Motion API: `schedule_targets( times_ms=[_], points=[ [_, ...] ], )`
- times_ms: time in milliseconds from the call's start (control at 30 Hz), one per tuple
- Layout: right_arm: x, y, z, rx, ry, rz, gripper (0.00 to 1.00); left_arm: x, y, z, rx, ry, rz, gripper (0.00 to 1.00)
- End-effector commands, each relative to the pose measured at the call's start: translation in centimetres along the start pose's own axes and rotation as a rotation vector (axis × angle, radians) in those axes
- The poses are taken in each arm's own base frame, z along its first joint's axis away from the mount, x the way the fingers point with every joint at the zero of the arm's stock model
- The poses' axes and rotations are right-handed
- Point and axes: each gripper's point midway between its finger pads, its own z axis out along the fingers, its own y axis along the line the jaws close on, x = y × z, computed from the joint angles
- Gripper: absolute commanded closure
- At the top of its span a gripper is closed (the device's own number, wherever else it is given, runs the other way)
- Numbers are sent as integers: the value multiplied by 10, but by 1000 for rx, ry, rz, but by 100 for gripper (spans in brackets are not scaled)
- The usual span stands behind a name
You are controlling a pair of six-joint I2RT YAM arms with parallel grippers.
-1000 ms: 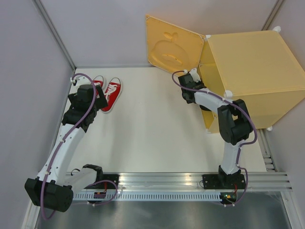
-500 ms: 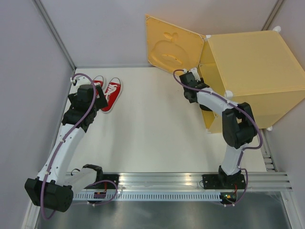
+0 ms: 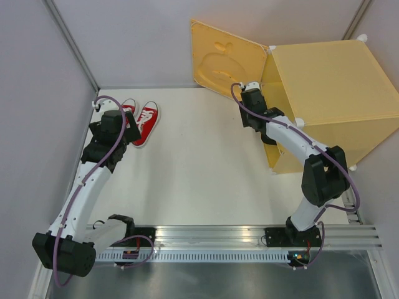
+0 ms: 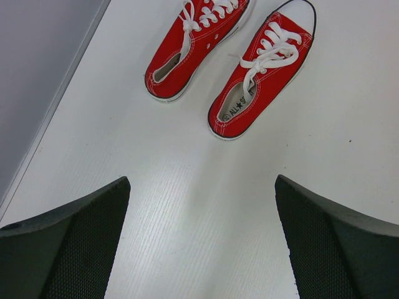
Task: Place and organize the shoes in the shoe cabinet
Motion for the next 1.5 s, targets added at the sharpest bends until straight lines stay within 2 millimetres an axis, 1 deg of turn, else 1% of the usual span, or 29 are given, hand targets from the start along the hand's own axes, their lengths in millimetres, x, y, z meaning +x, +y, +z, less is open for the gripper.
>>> schedule_targets(
  times_ms=[0, 100, 200, 233, 267, 333, 367, 400, 433, 467, 500, 533, 567, 633, 700, 733, 767, 833, 867, 967, 1100, 1133, 1200, 1233, 1300, 1333, 1367, 1400, 1467],
  points=[
    [-12, 15, -14, -114, -49, 66, 43, -8, -4, 1, 21, -30, 4, 0],
    [-15, 18, -24, -157, -75, 96, 43, -8, -4, 1, 23, -27, 5, 0],
    [-19, 31, -41, -266, -98, 126, 43, -6, -5, 2, 25, -21, 5, 0],
    [-25, 37, -53, -327, -122, 140, 43, -5, -5, 3, 25, -16, 7, 0],
    [-22, 42, -57, -358, -120, 150, 43, -5, -6, 3, 27, -17, 6, 0],
    [-30, 44, -74, -411, -165, 172, 43, -4, -6, 4, 26, -10, 8, 0],
    [-27, 50, -79, -454, -165, 178, 41, -3, -7, 5, 27, -8, 9, 0],
    [-30, 51, -84, -474, -185, 189, 34, -2, -7, 6, 27, -4, 8, 0],
    [-36, 49, -95, -490, -216, 200, 31, -1, -8, 6, 27, 0, 12, 0],
    [-32, 52, -100, -522, -219, 201, 28, 0, -9, 8, 27, 6, 11, 0],
    [-36, 56, -107, -559, -241, 209, 23, 2, -10, 9, 32, 15, 12, 0],
    [-42, 53, -119, -577, -272, 221, 22, 4, -11, 10, 36, 22, 13, 0],
    [-39, 54, -122, -590, -275, 223, 20, 4, -13, 11, 42, 26, 11, 0],
    [-47, 51, -139, -624, -327, 245, 16, 8, -17, 14, 49, 44, 8, 0],
    [-45, 50, -146, -639, -350, 254, 12, 12, -18, 18, 45, 61, 9, 0],
    [-48, 47, -157, -651, -381, 259, 10, 12, -19, 20, 43, 65, 4, 0],
    [-42, 47, -157, -654, -377, 259, 7, 15, -20, 22, 39, 74, 2, 0],
    [-43, 42, -169, -664, -422, 266, 5, 21, -22, 28, 31, 104, -12, 0],
    [-36, 42, -169, -665, -415, 274, 2, 24, -23, 30, 27, 114, -15, 0],
    [-28, 42, -176, -685, -424, 287, 2, 25, -24, 39, 0, 145, -43, 0],
    [-24, 46, -186, -737, -434, 298, 2, 23, -11, 56, -54, 193, -156, 1],
    [-24, 48, -187, -752, -434, 300, 2, 19, 1, 62, -82, 195, -210, 1],
    [-24, 53, -190, -783, -431, 303, 2, 23, 4, 72, -89, 230, -292, 2],
    [-24, 54, -190, -790, -428, 303, 2, 20, 28, 82, -141, 230, -361, 2],
    [-24, 56, -191, -804, -430, 305, 2, 29, 36, 97, -163, 278, -435, 2],
    [-24, 56, -192, -808, -433, 307, 2, 30, 48, 105, -189, 288, -476, 3],
    [-22, 57, -192, -808, -433, 308, 2, 32, 49, 110, -179, 308, -505, 4],
    [-22, 57, -193, -808, -441, 307, 2, 42, 51, 121, -196, 346, -533, 5],
    [-21, 60, -195, -810, -446, 286, 2, 38, 57, 131, -205, 349, -569, 6]
  ],
)
